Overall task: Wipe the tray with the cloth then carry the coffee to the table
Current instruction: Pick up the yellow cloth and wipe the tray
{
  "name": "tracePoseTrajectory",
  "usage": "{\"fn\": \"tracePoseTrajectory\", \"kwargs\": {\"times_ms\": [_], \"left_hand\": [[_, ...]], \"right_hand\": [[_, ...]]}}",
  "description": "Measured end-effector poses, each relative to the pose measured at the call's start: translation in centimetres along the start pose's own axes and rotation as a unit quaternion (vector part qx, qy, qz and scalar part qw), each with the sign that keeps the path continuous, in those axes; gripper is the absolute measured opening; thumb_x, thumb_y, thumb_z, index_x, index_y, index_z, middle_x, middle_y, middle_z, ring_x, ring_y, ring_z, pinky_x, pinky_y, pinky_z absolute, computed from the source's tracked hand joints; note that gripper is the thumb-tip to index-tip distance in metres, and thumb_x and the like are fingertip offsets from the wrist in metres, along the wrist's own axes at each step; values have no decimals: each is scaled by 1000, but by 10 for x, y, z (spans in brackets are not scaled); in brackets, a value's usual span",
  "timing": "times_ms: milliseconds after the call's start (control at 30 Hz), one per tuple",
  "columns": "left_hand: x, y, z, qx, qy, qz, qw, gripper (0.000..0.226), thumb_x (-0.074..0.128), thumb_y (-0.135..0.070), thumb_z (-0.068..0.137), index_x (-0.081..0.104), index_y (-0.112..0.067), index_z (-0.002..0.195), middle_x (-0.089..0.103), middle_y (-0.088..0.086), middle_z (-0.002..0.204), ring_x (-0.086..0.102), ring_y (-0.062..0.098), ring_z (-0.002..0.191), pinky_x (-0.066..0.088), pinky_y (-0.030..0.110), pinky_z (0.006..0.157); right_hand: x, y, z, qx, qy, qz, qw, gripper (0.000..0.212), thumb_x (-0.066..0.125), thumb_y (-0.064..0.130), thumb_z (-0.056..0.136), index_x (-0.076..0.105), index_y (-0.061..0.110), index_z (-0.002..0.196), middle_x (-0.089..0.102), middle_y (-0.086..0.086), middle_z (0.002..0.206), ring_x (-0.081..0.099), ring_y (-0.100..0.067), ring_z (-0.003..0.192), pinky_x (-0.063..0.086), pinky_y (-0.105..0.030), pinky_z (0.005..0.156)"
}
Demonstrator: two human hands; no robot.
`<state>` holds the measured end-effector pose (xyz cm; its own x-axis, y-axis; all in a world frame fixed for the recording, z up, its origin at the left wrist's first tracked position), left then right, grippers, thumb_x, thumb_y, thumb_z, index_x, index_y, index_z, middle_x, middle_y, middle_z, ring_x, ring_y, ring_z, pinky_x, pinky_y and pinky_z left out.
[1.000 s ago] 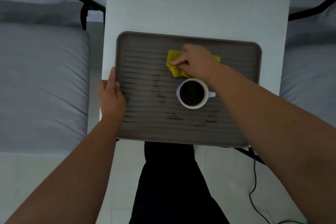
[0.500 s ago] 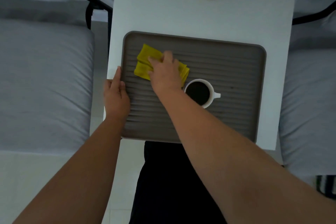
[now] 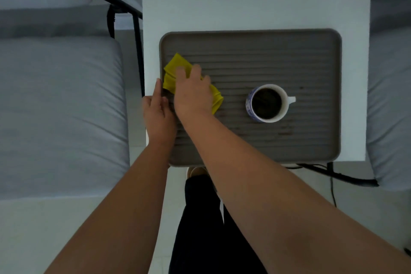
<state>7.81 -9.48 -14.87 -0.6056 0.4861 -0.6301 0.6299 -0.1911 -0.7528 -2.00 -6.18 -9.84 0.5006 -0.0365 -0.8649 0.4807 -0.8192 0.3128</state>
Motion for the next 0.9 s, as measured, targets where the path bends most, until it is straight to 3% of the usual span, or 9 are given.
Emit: {"fn": "tracePoseTrajectory", "kwargs": {"times_ms": [100, 233, 400, 500, 667, 767, 900], "left_hand": [[-2, 1, 0, 2, 2, -8, 1000, 46, 39, -11, 101, 37, -17, 146, 43, 9, 100, 48, 15, 87, 34, 12, 82], [-1, 0, -1, 4, 5, -17, 1000, 46, 38, -11, 101, 37, -19, 146, 43, 7, 103, 46, 4, 83, 31, -2, 83], [-3, -1, 0, -3, 7, -20, 1000, 46, 38, -11, 102, 35, -18, 147, 41, 5, 105, 43, -6, 82, 27, -6, 82], [-2, 0, 0, 4, 8, -17, 1000, 46, 38, -10, 101, 35, -16, 147, 40, 6, 104, 42, -3, 81, 26, -7, 80], [-2, 3, 1, -2, 12, -12, 1000, 46, 38, -12, 102, 35, -19, 147, 39, 5, 105, 44, 11, 90, 27, -3, 79], [-1, 4, 1, 0, 12, -15, 1000, 46, 38, -14, 102, 36, -19, 147, 40, 4, 106, 44, 9, 92, 28, -2, 82], [-1, 3, 0, -9, 10, -20, 1000, 45, 37, -15, 102, 36, -20, 147, 40, 2, 108, 42, -7, 84, 25, -7, 82]], "right_hand": [[5, -5, -7, -8, 6, 23, 1000, 40, 43, 12, 93, 39, 13, 133, 34, -16, 138, 47, -39, 111, 45, -43, 82], [2, -39, -6, 98, -52, 60, 992, 36, 44, 8, 91, 45, 9, 127, 36, -17, 136, 56, -41, 99, 45, -44, 76], [7, -44, -13, 174, -97, 68, 977, 37, 45, 4, 90, 44, 6, 127, 29, -16, 144, 56, -40, 98, 43, -41, 78], [18, -35, -18, 141, -97, 87, 981, 38, 47, 5, 89, 47, 8, 127, 34, -16, 142, 53, -40, 100, 44, -42, 79], [35, -39, -37, -51, -90, 57, 993, 42, 62, 10, 81, 57, 8, 123, 52, -18, 127, 55, -39, 89, 51, -47, 77], [33, -56, -44, -13, -97, 76, 992, 43, 57, 12, 85, 54, 12, 128, 47, -15, 134, 52, -39, 95, 50, -46, 79], [40, -72, -63, 87, -152, 108, 979, 47, 56, 12, 87, 51, 13, 134, 45, -14, 135, 52, -37, 98, 49, -43, 83]]}}
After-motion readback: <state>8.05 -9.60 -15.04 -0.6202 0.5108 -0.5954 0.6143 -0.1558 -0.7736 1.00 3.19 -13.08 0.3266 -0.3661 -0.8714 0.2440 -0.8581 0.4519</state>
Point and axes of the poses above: each hand's wrist, its own z-axis towards the middle knuckle, its own x-axis out of the palm, y = z × x, the point moved 1 cm from there along z, towards the middle knuckle
